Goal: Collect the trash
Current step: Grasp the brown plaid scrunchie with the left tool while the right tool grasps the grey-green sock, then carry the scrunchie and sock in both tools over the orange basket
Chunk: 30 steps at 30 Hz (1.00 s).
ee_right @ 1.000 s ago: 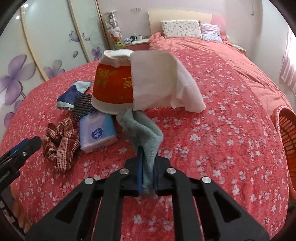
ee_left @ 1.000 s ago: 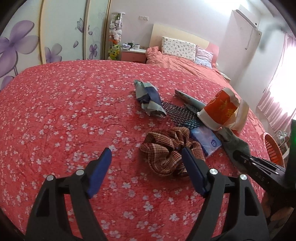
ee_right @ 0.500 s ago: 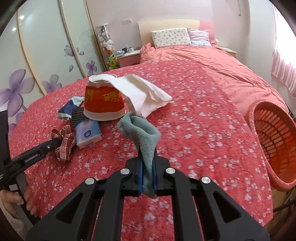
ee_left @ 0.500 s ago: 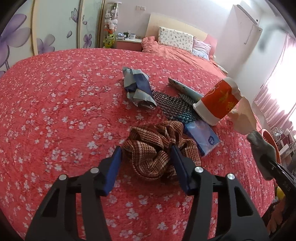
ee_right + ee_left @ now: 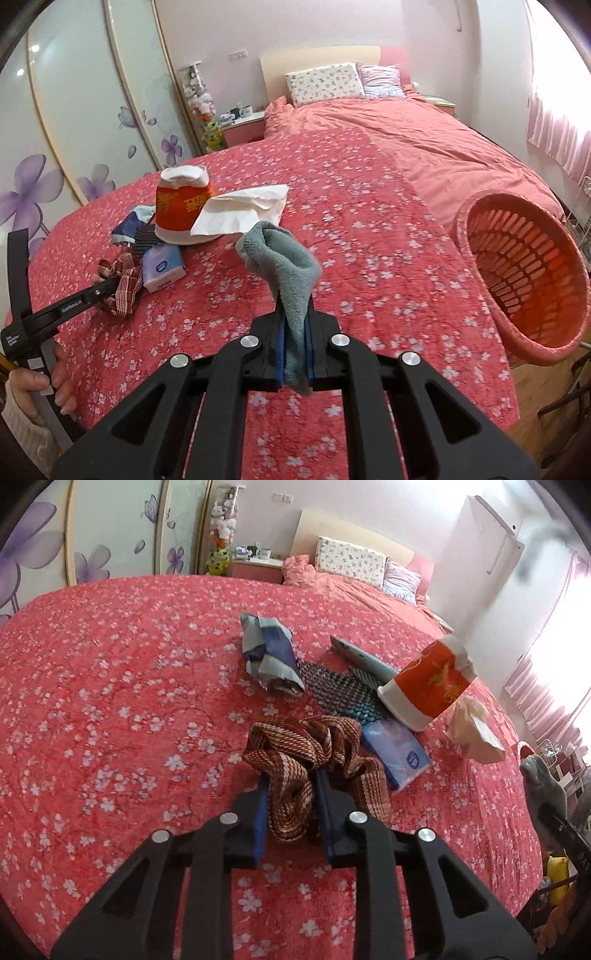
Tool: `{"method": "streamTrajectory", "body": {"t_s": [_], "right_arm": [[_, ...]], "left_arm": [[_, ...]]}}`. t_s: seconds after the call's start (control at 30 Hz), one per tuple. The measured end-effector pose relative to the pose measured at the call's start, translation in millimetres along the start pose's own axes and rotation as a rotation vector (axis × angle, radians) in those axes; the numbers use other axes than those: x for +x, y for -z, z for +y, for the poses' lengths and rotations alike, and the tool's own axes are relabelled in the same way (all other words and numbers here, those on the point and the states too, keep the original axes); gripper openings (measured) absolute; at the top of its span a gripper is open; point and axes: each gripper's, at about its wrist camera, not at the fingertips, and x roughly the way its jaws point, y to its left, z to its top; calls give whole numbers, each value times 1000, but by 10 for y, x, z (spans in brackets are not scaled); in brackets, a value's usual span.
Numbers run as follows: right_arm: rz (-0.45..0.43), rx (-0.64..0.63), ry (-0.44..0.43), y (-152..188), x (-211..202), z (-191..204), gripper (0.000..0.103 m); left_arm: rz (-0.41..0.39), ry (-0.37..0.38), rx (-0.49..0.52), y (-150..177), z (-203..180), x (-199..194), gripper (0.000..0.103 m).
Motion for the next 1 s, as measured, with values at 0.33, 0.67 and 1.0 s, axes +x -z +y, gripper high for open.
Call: {"method": "streamTrajectory", "body": {"t_s": [0.33, 0.67, 1.0], "right_arm": [[-60, 43, 17, -16, -204, -169, 8], [-139, 88, 50, -54, -443, -371, 8], [-216, 125, 113, -56, -661, -583, 8]], "left_arm": [[-91, -16, 41, -88, -141, -433, 23], [-166, -21, 145, -126, -626, -787, 23], [-220, -9, 278, -94, -1292, -961, 23]]}}
